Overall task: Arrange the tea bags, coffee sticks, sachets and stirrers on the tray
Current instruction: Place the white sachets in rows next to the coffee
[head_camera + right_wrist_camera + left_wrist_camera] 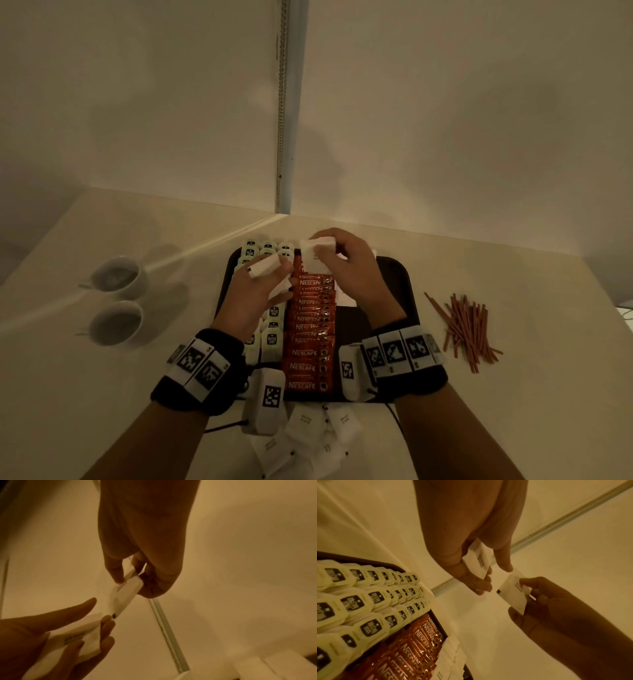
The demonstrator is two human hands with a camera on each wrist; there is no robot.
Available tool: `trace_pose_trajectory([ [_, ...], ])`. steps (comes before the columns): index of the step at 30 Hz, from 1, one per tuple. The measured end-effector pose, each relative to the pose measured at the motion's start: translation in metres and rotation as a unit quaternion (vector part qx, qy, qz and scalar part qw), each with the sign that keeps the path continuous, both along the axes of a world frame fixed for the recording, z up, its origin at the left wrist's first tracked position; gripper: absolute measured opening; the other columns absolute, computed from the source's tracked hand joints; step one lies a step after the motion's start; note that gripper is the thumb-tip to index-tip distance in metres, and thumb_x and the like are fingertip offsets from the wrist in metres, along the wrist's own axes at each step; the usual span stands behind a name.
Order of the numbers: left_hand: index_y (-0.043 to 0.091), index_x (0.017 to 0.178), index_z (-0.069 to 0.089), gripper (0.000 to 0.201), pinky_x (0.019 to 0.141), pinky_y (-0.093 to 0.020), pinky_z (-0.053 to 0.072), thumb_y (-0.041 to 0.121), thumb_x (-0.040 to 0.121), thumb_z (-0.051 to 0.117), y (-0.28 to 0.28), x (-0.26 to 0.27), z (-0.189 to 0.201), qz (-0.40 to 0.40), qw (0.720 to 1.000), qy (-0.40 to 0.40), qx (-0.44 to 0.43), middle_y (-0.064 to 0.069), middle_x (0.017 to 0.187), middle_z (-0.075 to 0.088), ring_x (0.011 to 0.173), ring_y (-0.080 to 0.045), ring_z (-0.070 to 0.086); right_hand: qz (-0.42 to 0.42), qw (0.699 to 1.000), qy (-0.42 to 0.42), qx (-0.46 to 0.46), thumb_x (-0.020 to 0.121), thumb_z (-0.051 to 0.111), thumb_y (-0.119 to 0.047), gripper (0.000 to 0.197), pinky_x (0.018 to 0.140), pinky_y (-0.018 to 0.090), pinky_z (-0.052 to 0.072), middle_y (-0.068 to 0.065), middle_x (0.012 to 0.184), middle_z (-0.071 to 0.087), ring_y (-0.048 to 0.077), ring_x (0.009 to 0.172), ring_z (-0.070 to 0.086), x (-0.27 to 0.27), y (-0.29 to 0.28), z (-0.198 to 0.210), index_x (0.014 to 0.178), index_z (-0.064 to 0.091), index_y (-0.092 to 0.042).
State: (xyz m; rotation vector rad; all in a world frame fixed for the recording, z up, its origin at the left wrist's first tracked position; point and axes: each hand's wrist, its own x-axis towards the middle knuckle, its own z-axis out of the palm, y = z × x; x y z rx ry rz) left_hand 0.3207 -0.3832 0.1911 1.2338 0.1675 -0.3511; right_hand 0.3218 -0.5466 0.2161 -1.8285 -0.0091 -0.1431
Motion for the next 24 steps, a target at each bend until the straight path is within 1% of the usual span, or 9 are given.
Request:
trace_pose_trajectory([
  [2, 0.007, 0.106, 0.065, 0.022, 0.066, -0.025, 0.057, 0.011, 0.085, 0.067, 0.000, -0.002, 0.001, -0.021, 1.000, -0.018, 0.015, -0.008, 0.093, 0.069, 0.083, -0.014, 0.068, 0.037, 0.998, -0.011, -0.045, 0.087, 0.062, -0.007, 0.012, 0.065, 0.010, 0.044, -0.010, 0.086, 0.065, -0.006, 0.072, 0.057, 0.000, 0.002, 0.005, 0.094, 0.068, -0.014],
  [4, 0.004, 0.110, 0.064, 0.028, 0.062, -0.022, 0.055, 0.008, 0.083, 0.069, -0.001, -0.004, 0.000, -0.033, 0.998, -0.031, 0.035, -0.010, 0.092, 0.068, 0.077, -0.011, 0.068, 0.040, 0.998, -0.015, -0.036, 0.085, 0.066, -0.008, 0.012, 0.066, 0.010, 0.045, -0.007, 0.086, 0.067, -0.005, 0.073, 0.059, -0.002, 0.005, 0.005, 0.096, 0.068, -0.011],
  [7, 0.001, 0.108, 0.064, 0.027, 0.058, -0.021, 0.054, 0.006, 0.082, 0.069, -0.002, -0.006, 0.002, -0.015, 0.998, -0.049, 0.048, -0.013, 0.092, 0.068, 0.074, -0.013, 0.067, 0.012, 1.000, 0.000, 0.012, 0.083, 0.068, -0.010, 0.016, 0.073, 0.020, 0.053, 0.000, 0.090, 0.070, 0.007, 0.081, 0.066, -0.005, 0.006, -0.002, 0.098, 0.067, -0.012],
  [10, -0.001, 0.108, 0.064, 0.026, 0.056, -0.022, 0.054, 0.005, 0.083, 0.069, -0.001, -0.005, 0.004, 0.007, 0.996, -0.065, 0.054, -0.017, 0.096, 0.068, 0.077, -0.017, 0.067, -0.009, 0.998, 0.045, 0.035, 0.085, 0.067, -0.013, 0.017, 0.084, 0.039, 0.056, 0.004, 0.097, 0.071, 0.018, 0.091, 0.068, -0.011, 0.004, -0.014, 0.101, 0.066, -0.012],
  [12, 0.003, 0.106, 0.065, 0.023, 0.055, -0.021, 0.054, 0.005, 0.083, 0.068, -0.001, -0.005, 0.006, 0.005, 0.997, -0.060, 0.056, -0.015, 0.097, 0.069, 0.078, -0.016, 0.067, -0.016, 0.997, 0.055, 0.041, 0.086, 0.065, -0.014, 0.017, 0.084, 0.042, 0.056, 0.005, 0.099, 0.071, 0.019, 0.091, 0.068, -0.014, 0.003, -0.019, 0.102, 0.067, -0.008],
  [15, 0.012, 0.098, 0.065, 0.017, 0.055, -0.021, 0.054, 0.006, 0.083, 0.068, -0.003, -0.006, 0.006, 0.000, 0.998, -0.047, 0.046, -0.011, 0.098, 0.070, 0.082, -0.020, 0.068, -0.009, 0.997, 0.062, 0.053, 0.088, 0.062, -0.014, 0.020, 0.084, 0.036, 0.056, 0.004, 0.102, 0.070, 0.017, 0.094, 0.067, -0.017, 0.002, -0.020, 0.106, 0.067, -0.009],
  [18, 0.015, 0.099, 0.063, 0.012, 0.056, -0.023, 0.055, 0.010, 0.088, 0.064, -0.002, -0.006, 0.006, -0.001, 0.999, -0.022, 0.034, -0.008, 0.095, 0.070, 0.082, -0.021, 0.068, -0.029, 0.995, 0.068, 0.067, 0.089, 0.058, -0.010, 0.020, 0.082, 0.030, 0.056, 0.002, 0.104, 0.069, 0.015, 0.096, 0.066, -0.018, -0.008, -0.022, 0.109, 0.065, -0.011],
  [21, 0.013, 0.103, 0.059, 0.012, 0.056, -0.027, 0.057, 0.013, 0.097, 0.049, 0.005, -0.003, 0.004, 0.017, 0.999, 0.027, -0.010, -0.013, 0.089, 0.071, 0.077, -0.024, 0.068, -0.122, 0.985, 0.077, 0.090, 0.090, 0.057, -0.006, 0.024, 0.080, 0.024, 0.056, 0.004, 0.107, 0.067, 0.016, 0.097, 0.065, -0.015, -0.037, -0.038, 0.114, 0.063, -0.006],
  [24, 0.015, 0.101, 0.058, 0.016, 0.058, -0.029, 0.057, 0.014, 0.099, 0.042, 0.013, -0.002, -0.002, 0.052, 0.997, 0.052, -0.030, -0.013, 0.085, 0.071, 0.075, -0.025, 0.069, -0.206, 0.971, 0.125, 0.011, 0.090, 0.058, -0.007, 0.027, 0.075, 0.022, 0.055, 0.010, 0.111, 0.065, 0.016, 0.092, 0.063, -0.014, -0.069, -0.069, 0.117, 0.061, -0.002],
])
